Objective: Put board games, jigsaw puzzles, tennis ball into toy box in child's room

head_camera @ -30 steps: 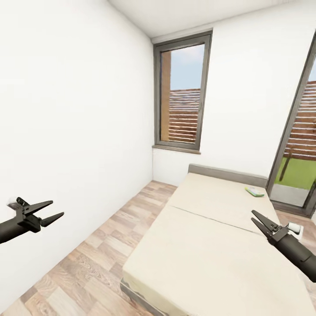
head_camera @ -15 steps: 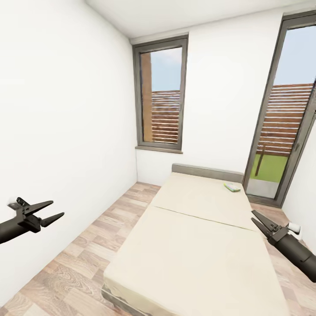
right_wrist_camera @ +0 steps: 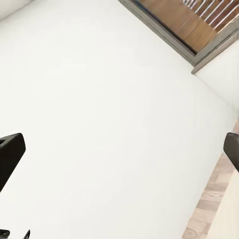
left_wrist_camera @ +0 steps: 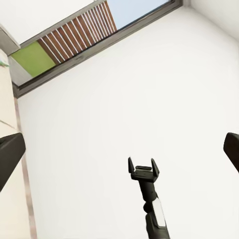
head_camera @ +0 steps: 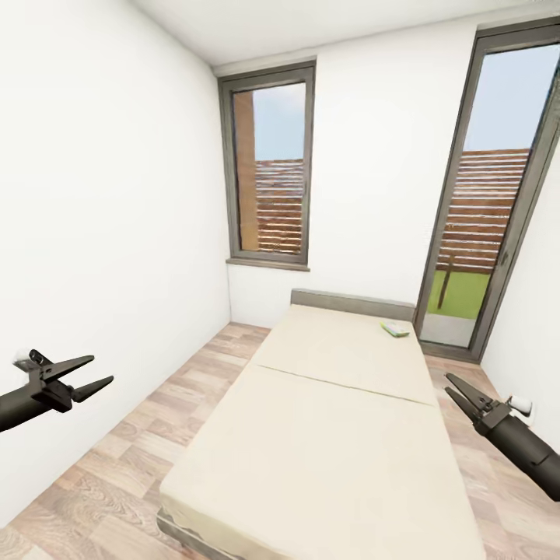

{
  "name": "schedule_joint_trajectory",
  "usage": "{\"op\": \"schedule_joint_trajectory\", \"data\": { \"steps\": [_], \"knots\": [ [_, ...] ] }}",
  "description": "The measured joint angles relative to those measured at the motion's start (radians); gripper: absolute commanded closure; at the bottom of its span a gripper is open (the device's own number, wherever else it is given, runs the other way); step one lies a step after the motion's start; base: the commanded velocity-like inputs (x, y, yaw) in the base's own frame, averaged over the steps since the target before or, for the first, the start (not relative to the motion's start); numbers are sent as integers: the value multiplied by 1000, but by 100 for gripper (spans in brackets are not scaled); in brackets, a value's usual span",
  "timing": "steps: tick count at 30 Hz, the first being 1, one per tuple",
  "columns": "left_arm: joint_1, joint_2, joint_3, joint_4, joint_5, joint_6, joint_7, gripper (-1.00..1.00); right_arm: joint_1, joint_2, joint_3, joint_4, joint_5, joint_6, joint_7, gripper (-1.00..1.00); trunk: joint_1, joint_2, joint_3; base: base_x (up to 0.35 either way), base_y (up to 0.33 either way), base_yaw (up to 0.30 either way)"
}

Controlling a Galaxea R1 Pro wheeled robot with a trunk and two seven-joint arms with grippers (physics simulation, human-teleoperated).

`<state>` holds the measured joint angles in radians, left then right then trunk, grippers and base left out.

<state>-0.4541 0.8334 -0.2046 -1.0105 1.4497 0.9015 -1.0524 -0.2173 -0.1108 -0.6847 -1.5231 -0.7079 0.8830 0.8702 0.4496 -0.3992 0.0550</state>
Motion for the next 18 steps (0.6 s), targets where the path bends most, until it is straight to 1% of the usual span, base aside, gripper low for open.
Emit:
{"op": "schedule_joint_trajectory", "data": {
  "steps": [10,14,18],
  "knots": [
    [0,0,0,0,0,0,0,-100,0,-1,-1,30,0,-2,0,-100,0,0,-9,0,-32,-215],
    [0,0,-1,0,0,0,1,-100,0,-1,-1,34,0,-2,0,-100,0,0,-13,0,-147,-236],
    [0,0,0,0,0,0,2,-100,0,0,-1,38,2,-2,0,-100,0,0,-16,0,-237,-244]
  ]
}}
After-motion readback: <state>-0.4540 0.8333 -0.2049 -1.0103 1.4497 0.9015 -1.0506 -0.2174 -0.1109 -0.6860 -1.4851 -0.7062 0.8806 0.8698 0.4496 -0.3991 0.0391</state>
